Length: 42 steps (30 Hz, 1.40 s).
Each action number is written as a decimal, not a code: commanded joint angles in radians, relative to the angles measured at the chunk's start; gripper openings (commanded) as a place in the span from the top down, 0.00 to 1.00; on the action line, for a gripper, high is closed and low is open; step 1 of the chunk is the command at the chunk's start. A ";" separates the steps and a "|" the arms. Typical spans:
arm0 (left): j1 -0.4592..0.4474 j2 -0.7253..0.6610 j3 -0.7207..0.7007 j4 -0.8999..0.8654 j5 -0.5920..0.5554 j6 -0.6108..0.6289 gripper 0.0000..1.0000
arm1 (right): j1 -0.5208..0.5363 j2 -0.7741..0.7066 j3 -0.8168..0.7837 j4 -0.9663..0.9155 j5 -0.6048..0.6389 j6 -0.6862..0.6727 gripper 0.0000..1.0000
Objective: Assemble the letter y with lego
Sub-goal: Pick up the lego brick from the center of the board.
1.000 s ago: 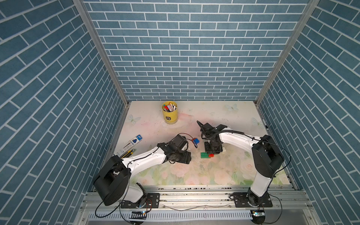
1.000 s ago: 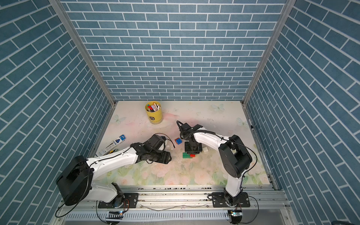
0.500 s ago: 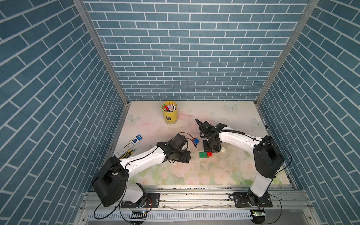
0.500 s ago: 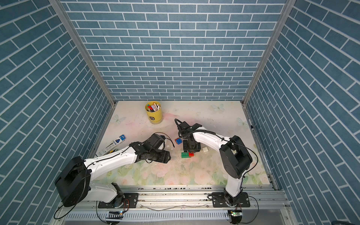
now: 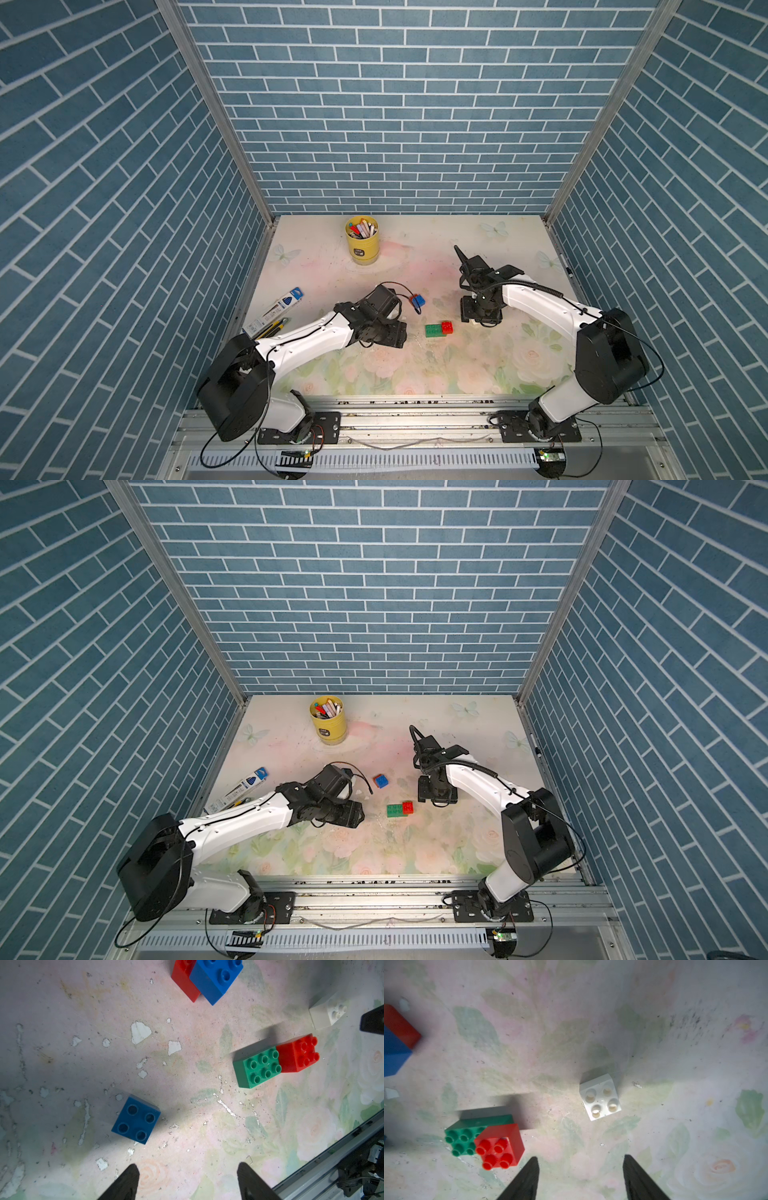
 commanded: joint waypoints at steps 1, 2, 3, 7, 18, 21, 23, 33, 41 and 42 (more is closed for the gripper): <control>-0.005 0.005 0.021 0.000 0.004 0.003 0.23 | -0.018 0.031 -0.032 0.061 -0.030 -0.064 0.34; -0.005 0.004 0.021 0.001 0.003 0.000 0.23 | -0.023 0.041 -0.039 0.073 -0.030 -0.071 0.34; -0.005 0.004 0.019 0.001 0.004 -0.001 0.23 | -0.029 0.052 -0.043 0.082 -0.035 -0.079 0.34; -0.005 0.005 0.018 0.000 0.004 0.000 0.23 | -0.044 0.080 -0.041 0.103 -0.032 -0.104 0.34; -0.005 0.009 0.005 0.004 0.002 -0.003 0.23 | -0.077 0.154 -0.030 0.116 -0.012 -0.143 0.37; -0.004 0.011 0.002 0.009 0.002 -0.002 0.23 | -0.077 0.162 -0.022 0.121 -0.012 -0.154 0.40; -0.004 0.013 0.004 0.008 0.004 -0.002 0.23 | -0.077 0.166 -0.012 0.111 -0.007 -0.160 0.44; -0.005 0.009 -0.008 0.014 0.004 -0.006 0.23 | -0.076 0.174 0.008 0.092 -0.024 -0.182 0.65; -0.006 -0.003 -0.011 0.014 -0.005 -0.009 0.23 | -0.043 0.113 0.050 0.035 -0.023 -0.174 0.70; -0.004 -0.007 -0.011 0.014 -0.007 -0.012 0.23 | -0.029 0.101 0.063 0.023 -0.018 -0.168 0.70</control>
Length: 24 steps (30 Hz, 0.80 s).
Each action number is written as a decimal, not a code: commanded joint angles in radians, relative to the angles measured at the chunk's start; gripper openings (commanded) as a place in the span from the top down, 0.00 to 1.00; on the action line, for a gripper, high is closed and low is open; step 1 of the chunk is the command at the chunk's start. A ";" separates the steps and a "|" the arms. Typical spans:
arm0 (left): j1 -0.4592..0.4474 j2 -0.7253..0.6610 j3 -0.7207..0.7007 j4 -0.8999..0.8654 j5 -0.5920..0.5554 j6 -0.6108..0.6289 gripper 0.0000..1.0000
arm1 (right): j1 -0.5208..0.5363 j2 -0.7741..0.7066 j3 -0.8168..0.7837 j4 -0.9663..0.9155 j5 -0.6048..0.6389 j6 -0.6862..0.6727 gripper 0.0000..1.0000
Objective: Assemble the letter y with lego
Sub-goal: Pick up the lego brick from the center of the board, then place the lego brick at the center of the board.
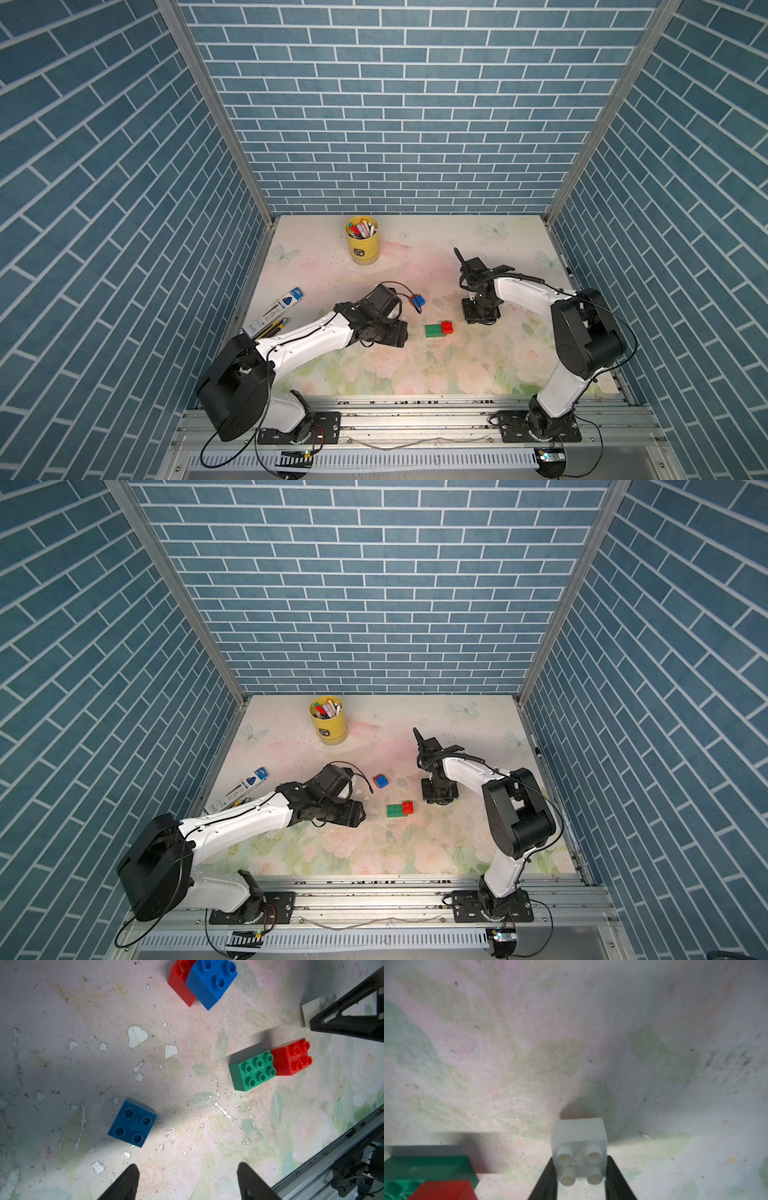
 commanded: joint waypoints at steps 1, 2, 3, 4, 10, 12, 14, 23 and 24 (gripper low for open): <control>-0.004 -0.010 -0.012 -0.003 -0.015 -0.005 0.23 | 0.044 -0.062 0.058 -0.071 0.013 0.008 0.71; -0.004 -0.015 -0.012 -0.006 -0.019 -0.007 0.23 | 0.061 -0.072 0.080 -0.087 0.015 0.015 0.71; -0.004 -0.023 -0.012 -0.012 -0.026 -0.008 0.23 | 0.079 -0.078 0.097 -0.103 0.019 0.022 0.71; -0.003 -0.029 -0.013 -0.017 -0.034 -0.011 0.23 | 0.098 -0.082 0.114 -0.116 0.021 0.027 0.71; 0.027 -0.103 -0.045 -0.073 -0.091 -0.007 0.23 | 0.209 -0.063 0.224 -0.139 -0.030 0.060 0.71; 0.051 -0.142 -0.061 -0.098 -0.102 -0.007 0.23 | 0.241 -0.033 0.257 -0.134 -0.058 0.066 0.71; 0.077 -0.180 -0.080 -0.122 -0.110 -0.017 0.22 | 0.270 0.007 0.290 -0.133 -0.071 0.068 0.71; 0.157 -0.287 -0.135 -0.158 -0.115 -0.047 0.22 | 0.377 0.179 0.395 -0.084 -0.147 0.109 0.71; 0.159 -0.286 -0.135 -0.160 -0.116 -0.048 0.22 | 0.386 0.197 0.405 -0.081 -0.150 0.112 0.71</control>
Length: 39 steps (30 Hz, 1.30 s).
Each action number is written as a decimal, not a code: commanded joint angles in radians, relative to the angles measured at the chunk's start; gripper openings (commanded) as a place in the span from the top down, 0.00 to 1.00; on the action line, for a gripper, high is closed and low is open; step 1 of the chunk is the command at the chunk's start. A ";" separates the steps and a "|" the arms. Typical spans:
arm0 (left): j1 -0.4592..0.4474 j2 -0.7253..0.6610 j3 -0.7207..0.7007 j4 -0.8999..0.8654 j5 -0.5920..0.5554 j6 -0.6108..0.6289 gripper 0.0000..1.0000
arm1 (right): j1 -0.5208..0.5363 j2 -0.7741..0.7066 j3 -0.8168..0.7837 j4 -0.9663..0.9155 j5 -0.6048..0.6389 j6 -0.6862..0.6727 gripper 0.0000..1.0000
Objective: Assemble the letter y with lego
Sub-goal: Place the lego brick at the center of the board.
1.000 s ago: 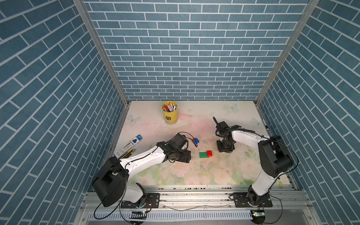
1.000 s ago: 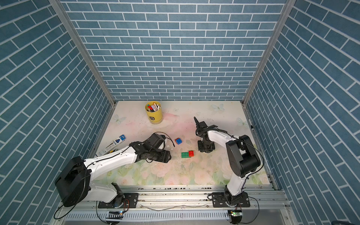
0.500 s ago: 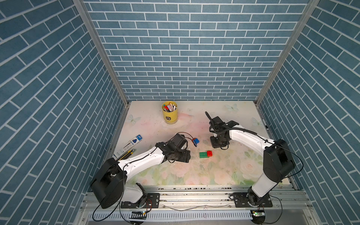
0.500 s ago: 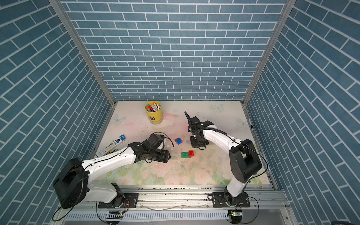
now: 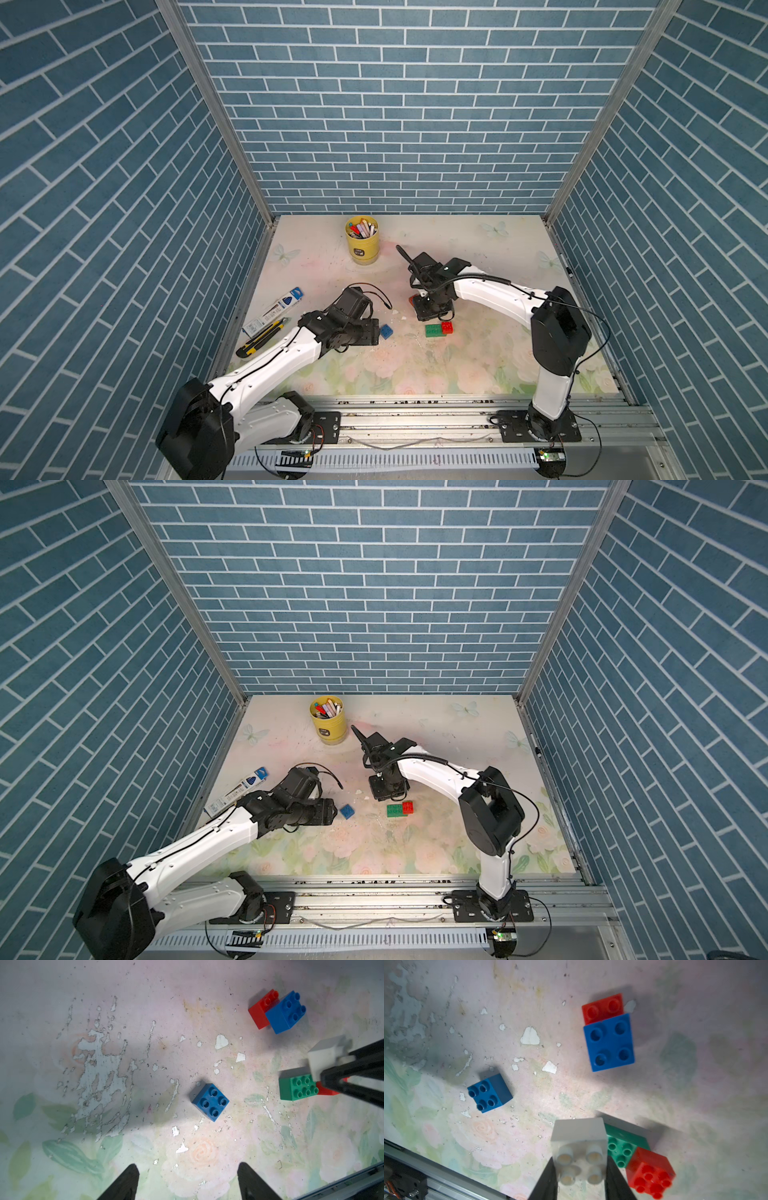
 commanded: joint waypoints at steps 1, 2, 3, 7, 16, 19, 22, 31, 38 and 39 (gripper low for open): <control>0.009 -0.008 -0.010 -0.026 -0.012 -0.010 0.22 | 0.031 0.048 0.047 0.009 -0.040 0.052 0.71; 0.009 -0.007 -0.010 -0.026 -0.012 -0.010 0.22 | 0.038 0.064 0.054 0.014 -0.047 0.055 0.71; 0.011 -0.003 -0.010 -0.026 -0.010 -0.010 0.22 | 0.045 0.082 0.064 0.013 -0.050 0.058 0.71; 0.014 0.002 -0.011 -0.025 -0.010 -0.010 0.22 | 0.057 0.131 0.082 0.019 -0.056 0.075 0.71; 0.015 0.022 -0.037 0.000 0.012 -0.022 0.23 | 0.066 0.176 0.083 0.025 -0.029 0.103 0.63; 0.015 0.029 -0.030 0.000 0.021 -0.025 0.23 | 0.067 0.161 0.077 0.026 -0.022 0.114 0.51; 0.014 0.040 -0.018 0.006 0.037 -0.030 0.23 | 0.066 0.122 0.060 0.026 -0.009 0.117 0.46; -0.029 0.122 0.093 0.011 0.069 -0.059 0.31 | 0.038 -0.120 -0.108 0.043 0.117 0.166 0.45; -0.100 0.319 0.243 0.024 0.080 -0.089 0.32 | -0.046 -0.299 -0.286 0.065 0.181 0.217 0.45; -0.110 0.346 0.269 0.022 0.077 -0.092 0.33 | -0.063 -0.324 -0.313 0.073 0.185 0.225 0.46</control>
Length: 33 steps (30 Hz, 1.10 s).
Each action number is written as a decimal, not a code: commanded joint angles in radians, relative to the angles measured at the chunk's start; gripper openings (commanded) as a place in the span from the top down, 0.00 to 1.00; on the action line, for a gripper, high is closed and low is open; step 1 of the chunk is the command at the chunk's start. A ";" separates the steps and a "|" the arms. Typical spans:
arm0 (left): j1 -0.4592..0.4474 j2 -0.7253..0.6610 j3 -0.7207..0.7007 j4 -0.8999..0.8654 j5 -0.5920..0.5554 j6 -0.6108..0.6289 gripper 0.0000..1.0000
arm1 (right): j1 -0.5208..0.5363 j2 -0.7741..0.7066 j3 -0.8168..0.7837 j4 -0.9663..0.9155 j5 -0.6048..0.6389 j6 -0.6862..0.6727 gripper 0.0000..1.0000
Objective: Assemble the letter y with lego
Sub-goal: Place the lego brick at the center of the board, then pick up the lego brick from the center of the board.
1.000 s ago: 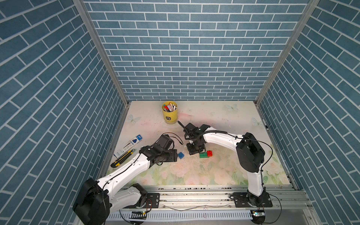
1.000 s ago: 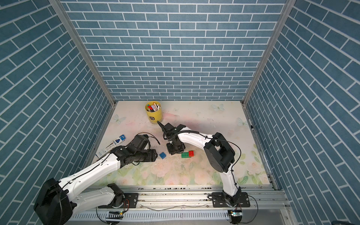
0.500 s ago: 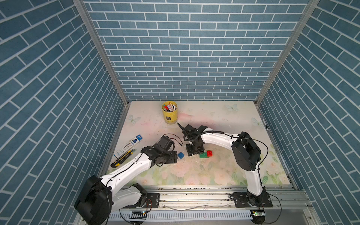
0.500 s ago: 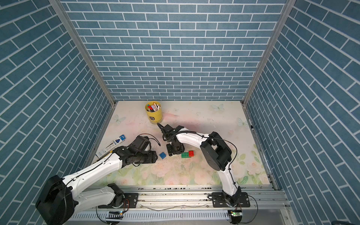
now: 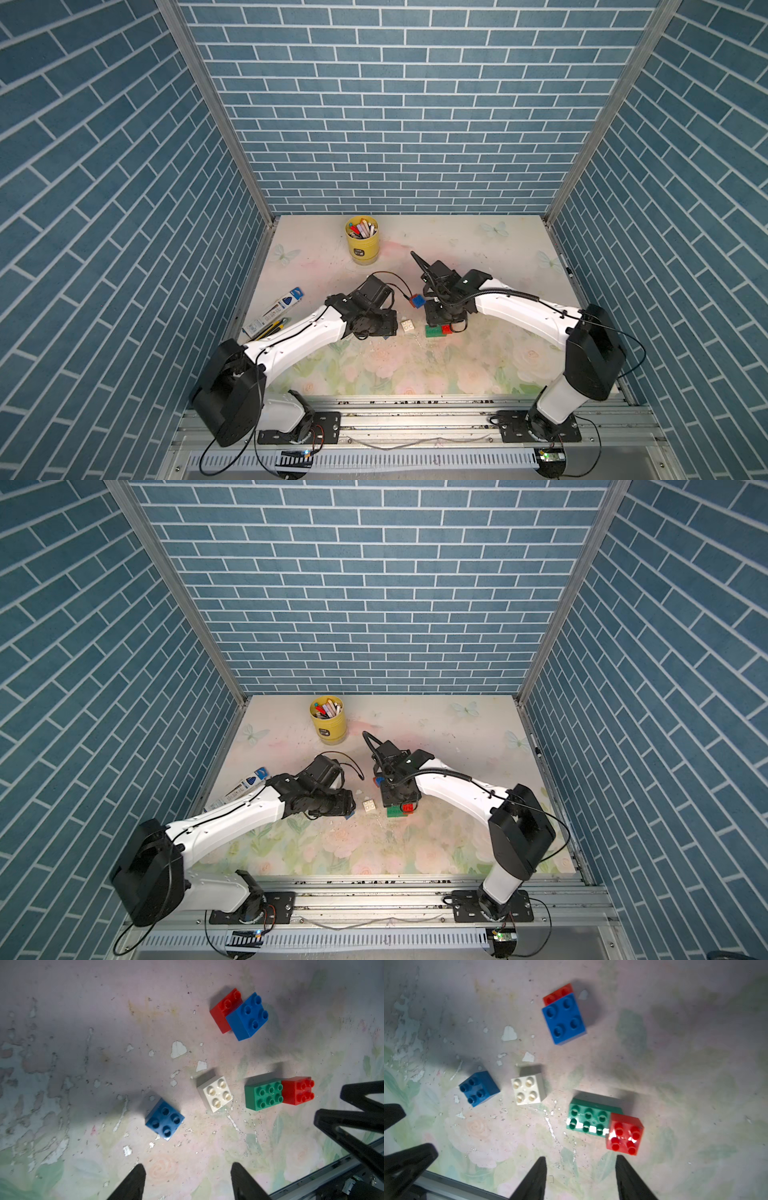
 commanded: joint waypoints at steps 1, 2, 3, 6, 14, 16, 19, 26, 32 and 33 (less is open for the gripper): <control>-0.029 0.078 0.073 -0.010 0.000 -0.022 0.33 | -0.047 -0.068 -0.082 0.009 0.061 0.075 0.46; -0.036 0.101 0.095 -0.013 -0.002 -0.023 0.33 | -0.062 -0.088 -0.109 0.021 0.061 0.080 0.46; -0.043 0.119 0.110 -0.016 -0.004 -0.025 0.33 | -0.073 -0.107 -0.129 0.029 0.059 0.083 0.46; -0.050 0.186 0.159 -0.028 0.001 -0.030 0.33 | -0.097 -0.140 -0.172 0.048 0.064 0.091 0.46; -0.070 0.347 0.275 -0.074 -0.005 -0.050 0.37 | -0.118 -0.143 -0.219 0.074 0.061 0.093 0.46; -0.070 0.375 0.288 -0.079 -0.004 -0.054 0.38 | -0.122 -0.147 -0.226 0.076 0.063 0.093 0.46; -0.072 0.405 0.312 -0.091 -0.006 -0.057 0.40 | -0.129 -0.158 -0.239 0.078 0.065 0.093 0.46; -0.073 0.476 0.346 -0.106 -0.015 -0.059 0.46 | -0.150 -0.191 -0.269 0.078 0.071 0.091 0.46; -0.073 0.513 0.375 -0.115 -0.046 -0.050 0.51 | -0.159 -0.206 -0.280 0.076 0.074 0.090 0.47; -0.074 0.520 0.380 -0.116 -0.045 -0.049 0.51 | -0.160 -0.206 -0.280 0.076 0.075 0.090 0.47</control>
